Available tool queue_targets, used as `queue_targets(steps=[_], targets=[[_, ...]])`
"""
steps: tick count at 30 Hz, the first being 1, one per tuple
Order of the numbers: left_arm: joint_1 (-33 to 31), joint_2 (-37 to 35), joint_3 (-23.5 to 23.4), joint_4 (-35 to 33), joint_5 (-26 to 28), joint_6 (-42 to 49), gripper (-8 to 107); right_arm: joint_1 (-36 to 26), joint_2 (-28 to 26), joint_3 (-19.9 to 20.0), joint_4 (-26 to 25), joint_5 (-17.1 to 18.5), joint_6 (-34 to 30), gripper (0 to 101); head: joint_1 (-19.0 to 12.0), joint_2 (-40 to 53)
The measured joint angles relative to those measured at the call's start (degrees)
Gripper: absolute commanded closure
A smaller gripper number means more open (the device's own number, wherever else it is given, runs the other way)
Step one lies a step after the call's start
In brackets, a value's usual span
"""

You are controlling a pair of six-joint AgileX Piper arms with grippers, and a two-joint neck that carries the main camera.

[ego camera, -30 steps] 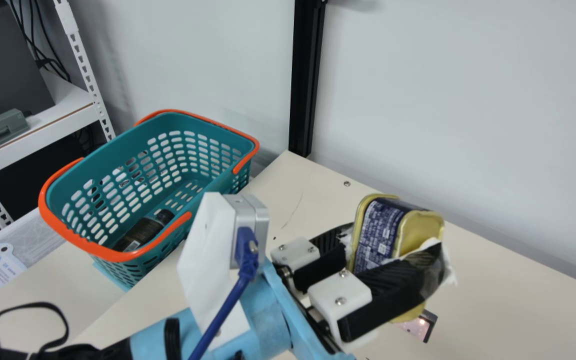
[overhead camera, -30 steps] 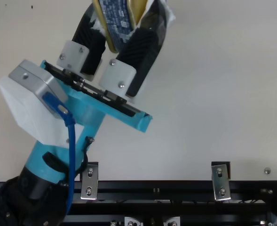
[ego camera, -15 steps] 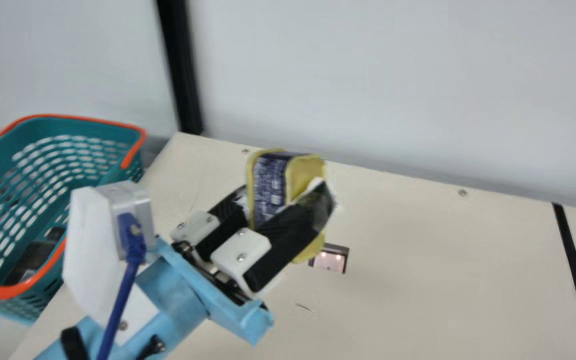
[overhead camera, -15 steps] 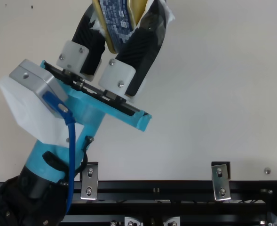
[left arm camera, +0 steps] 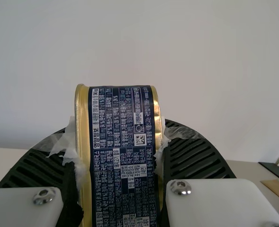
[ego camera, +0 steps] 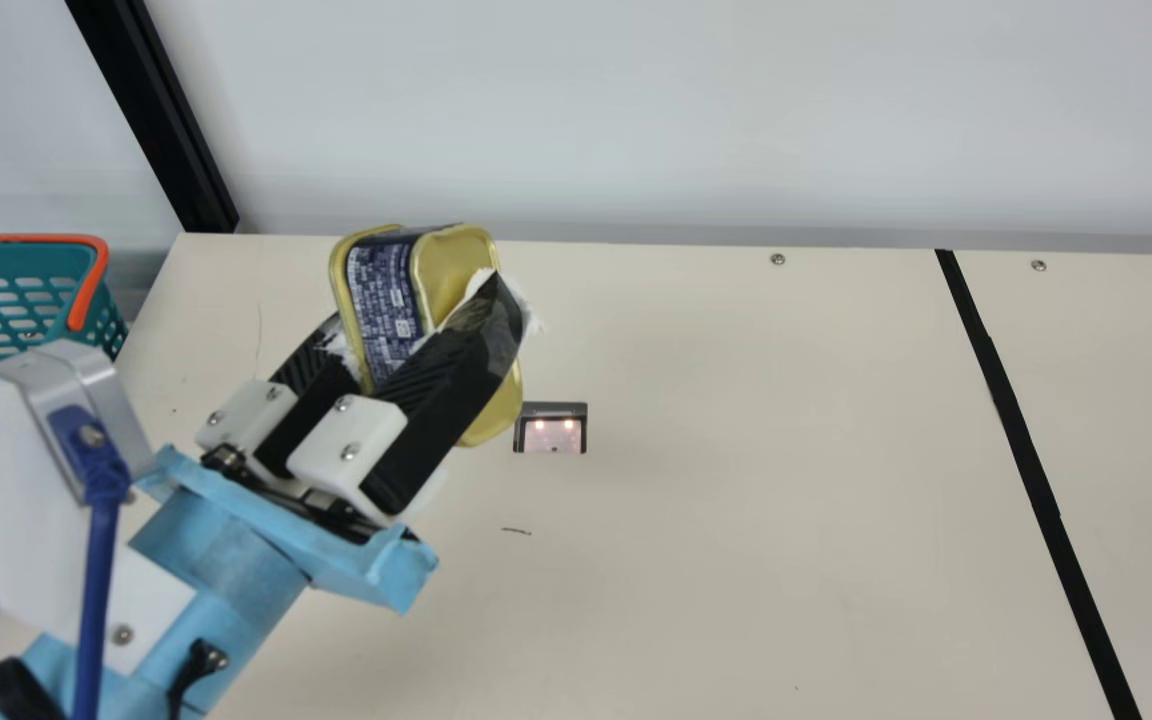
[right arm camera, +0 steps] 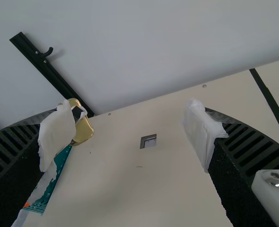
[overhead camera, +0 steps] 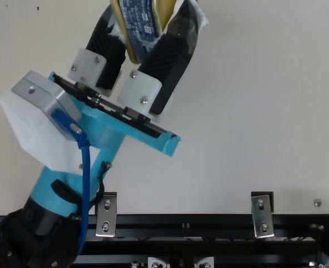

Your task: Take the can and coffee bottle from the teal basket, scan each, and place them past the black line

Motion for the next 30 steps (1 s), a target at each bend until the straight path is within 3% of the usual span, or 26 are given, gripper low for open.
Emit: queue_targets(steps=[9, 18, 23, 30], targets=[[2.5, 0.1, -1.7, 3.1, 1.9, -1.1, 89, 0.0, 0.0, 0.0, 0.0, 0.0, 0.0, 0, 0.0, 0.0], [15.0, 1.7, -8.7, 13.4, 12.4, -8.2, 89, 0.0, 0.0, 0.0, 0.0, 0.0, 0.0, 0, 0.0, 0.0], [21.3, 3.1, -11.4, 21.2, 15.2, -13.3, 89, 0.0, 0.0, 0.0, 0.0, 0.0, 0.0, 0, 0.0, 0.0], [21.8, 3.1, -11.4, 23.3, 15.4, -13.7, 89, 0.0, 0.0, 0.0, 0.0, 0.0, 0.0, 0, 0.0, 0.0]])
